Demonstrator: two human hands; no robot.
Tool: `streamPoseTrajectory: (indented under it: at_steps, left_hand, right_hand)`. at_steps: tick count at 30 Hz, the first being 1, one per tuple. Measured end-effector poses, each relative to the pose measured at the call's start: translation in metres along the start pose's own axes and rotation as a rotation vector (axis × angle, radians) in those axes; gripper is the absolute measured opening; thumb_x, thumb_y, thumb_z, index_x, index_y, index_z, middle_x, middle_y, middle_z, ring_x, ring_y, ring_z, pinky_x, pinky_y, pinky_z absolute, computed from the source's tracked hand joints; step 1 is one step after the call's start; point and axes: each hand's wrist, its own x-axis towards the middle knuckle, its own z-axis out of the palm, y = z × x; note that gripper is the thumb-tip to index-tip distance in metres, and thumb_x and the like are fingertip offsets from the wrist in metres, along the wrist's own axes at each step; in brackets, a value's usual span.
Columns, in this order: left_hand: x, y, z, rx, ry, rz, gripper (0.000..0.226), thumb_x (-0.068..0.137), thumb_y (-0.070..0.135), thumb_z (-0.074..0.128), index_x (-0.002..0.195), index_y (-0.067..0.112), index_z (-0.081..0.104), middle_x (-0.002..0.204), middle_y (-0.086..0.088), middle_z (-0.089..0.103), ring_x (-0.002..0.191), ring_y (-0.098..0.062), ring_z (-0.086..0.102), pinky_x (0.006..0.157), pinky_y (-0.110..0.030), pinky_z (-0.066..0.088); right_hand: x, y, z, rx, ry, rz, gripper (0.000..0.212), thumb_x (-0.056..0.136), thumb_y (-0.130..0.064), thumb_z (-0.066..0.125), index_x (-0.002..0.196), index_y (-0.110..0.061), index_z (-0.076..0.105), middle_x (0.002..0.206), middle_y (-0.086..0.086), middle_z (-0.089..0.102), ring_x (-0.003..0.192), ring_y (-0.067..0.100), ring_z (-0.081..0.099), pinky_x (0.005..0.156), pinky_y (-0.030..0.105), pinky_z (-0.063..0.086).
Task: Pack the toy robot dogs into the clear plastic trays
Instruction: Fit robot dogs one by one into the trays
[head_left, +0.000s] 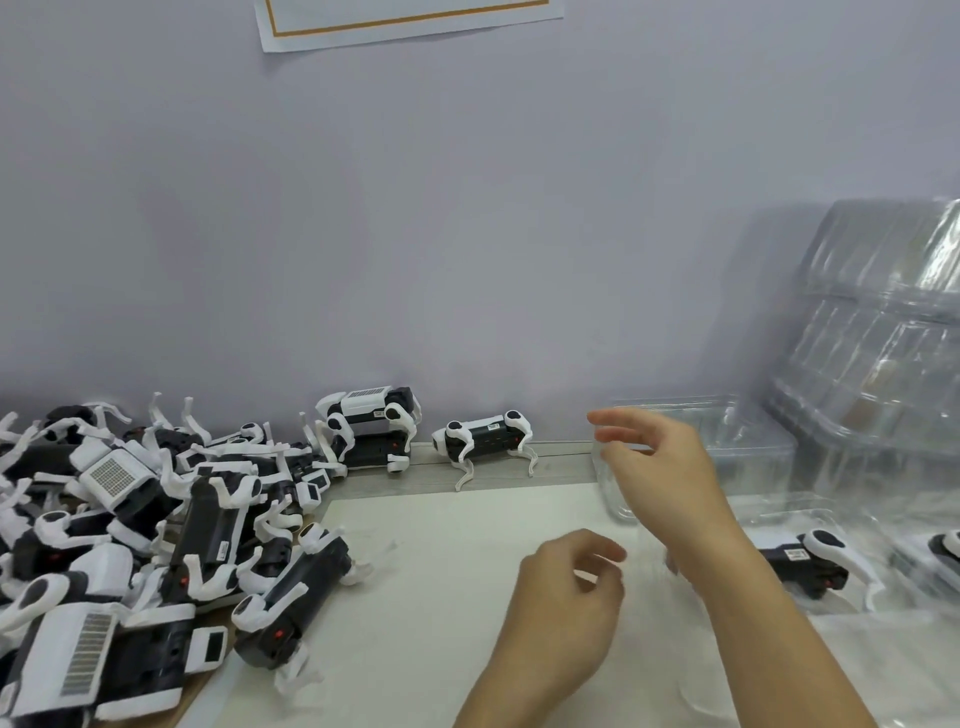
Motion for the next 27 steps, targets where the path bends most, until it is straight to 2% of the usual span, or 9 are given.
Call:
streamPoseTrajectory:
  at_steps: [3, 6, 12, 15, 20, 22, 24, 25, 27]
  left_hand:
    - [0.009, -0.005, -0.013, 0.092, 0.14, 0.109, 0.018, 0.092, 0.013, 0.059, 0.09, 0.028, 0.069, 0.09, 0.012, 0.071, 0.075, 0.0, 0.064, 0.062, -0.013, 0.047]
    - [0.031, -0.006, -0.023, 0.238, 0.189, 0.227, 0.017, 0.091, 0.016, 0.061, 0.094, 0.032, 0.064, 0.097, 0.017, 0.066, 0.084, 0.001, 0.06, 0.068, -0.007, 0.041]
    - [0.1, 0.01, -0.012, 0.593, -0.021, 0.409, 0.043, 0.101, 0.022, 0.053, 0.143, 0.029, 0.044, 0.15, 0.013, 0.036, 0.134, -0.012, 0.033, 0.111, -0.027, 0.031]
    - [0.124, 0.016, 0.004, 0.727, -0.181, 0.324, 0.049, 0.099, 0.034, 0.056, 0.146, 0.036, 0.039, 0.163, 0.017, 0.011, 0.146, -0.021, 0.013, 0.111, -0.046, 0.035]
    - [0.135, 0.013, 0.018, 0.628, -0.167, 0.276, 0.034, 0.097, 0.024, 0.058, 0.13, 0.031, 0.055, 0.163, 0.011, 0.008, 0.144, -0.025, 0.029, 0.107, -0.045, 0.039]
    - [0.131, 0.009, 0.015, 0.534, -0.105, 0.293, 0.031, 0.097, 0.016, 0.055, 0.124, 0.03, 0.059, 0.163, 0.009, 0.009, 0.138, -0.005, 0.04, 0.105, -0.037, 0.041]
    - [0.123, 0.005, 0.006, 0.507, -0.032, 0.297, 0.032, 0.096, 0.007, 0.051, 0.117, 0.028, 0.061, 0.161, 0.009, 0.013, 0.104, 0.032, 0.042, 0.094, -0.031, 0.045]
    - [0.118, 0.004, 0.0, 0.503, 0.004, 0.296, 0.032, 0.095, 0.004, 0.049, 0.113, 0.027, 0.06, 0.16, 0.01, 0.014, 0.092, 0.039, 0.038, 0.09, -0.031, 0.047]
    - [0.105, 0.003, -0.013, 0.504, 0.1, 0.309, 0.028, 0.094, 0.003, 0.052, 0.106, 0.028, 0.059, 0.159, 0.014, 0.017, 0.097, 0.03, 0.044, 0.089, -0.033, 0.05]
  right_hand:
    - [0.002, 0.003, -0.01, 0.023, 0.083, 0.027, 0.04, 0.089, -0.002, 0.048, 0.103, -0.031, 0.071, 0.101, -0.011, 0.069, 0.092, 0.004, 0.064, 0.062, 0.017, 0.044]
    - [0.004, 0.006, -0.019, 0.068, 0.176, 0.046, 0.041, 0.089, 0.0, 0.045, 0.106, -0.028, 0.07, 0.103, -0.008, 0.068, 0.101, 0.012, 0.065, 0.073, 0.026, 0.046]
    - [0.008, 0.011, -0.028, 0.133, 0.237, 0.075, 0.042, 0.09, 0.0, 0.045, 0.102, -0.033, 0.068, 0.101, -0.01, 0.068, 0.1, 0.009, 0.064, 0.07, 0.019, 0.044]
    - [0.009, 0.012, -0.031, 0.134, 0.244, 0.065, 0.042, 0.089, 0.001, 0.046, 0.101, -0.032, 0.069, 0.1, -0.01, 0.068, 0.098, 0.006, 0.064, 0.068, 0.016, 0.044]
    - [0.012, 0.01, -0.029, 0.045, 0.233, 0.014, 0.038, 0.088, -0.001, 0.05, 0.095, -0.032, 0.069, 0.097, -0.014, 0.067, 0.089, -0.005, 0.061, 0.059, 0.005, 0.044]
    - [0.011, 0.008, -0.025, -0.004, 0.21, -0.016, 0.037, 0.089, -0.002, 0.05, 0.096, -0.033, 0.068, 0.098, -0.016, 0.067, 0.088, -0.009, 0.059, 0.062, 0.004, 0.044]
    - [0.009, 0.007, -0.02, -0.077, 0.177, -0.058, 0.036, 0.091, -0.003, 0.049, 0.103, -0.032, 0.067, 0.104, -0.016, 0.066, 0.094, -0.007, 0.059, 0.073, 0.007, 0.045]
    - [0.008, 0.006, -0.017, -0.123, 0.156, -0.083, 0.037, 0.092, -0.003, 0.048, 0.108, -0.03, 0.067, 0.109, -0.016, 0.065, 0.1, -0.003, 0.059, 0.081, 0.011, 0.045]
    - [0.005, 0.004, -0.012, -0.223, 0.101, -0.148, 0.04, 0.093, -0.001, 0.048, 0.119, -0.027, 0.064, 0.12, -0.016, 0.062, 0.113, 0.0, 0.054, 0.097, 0.017, 0.042]
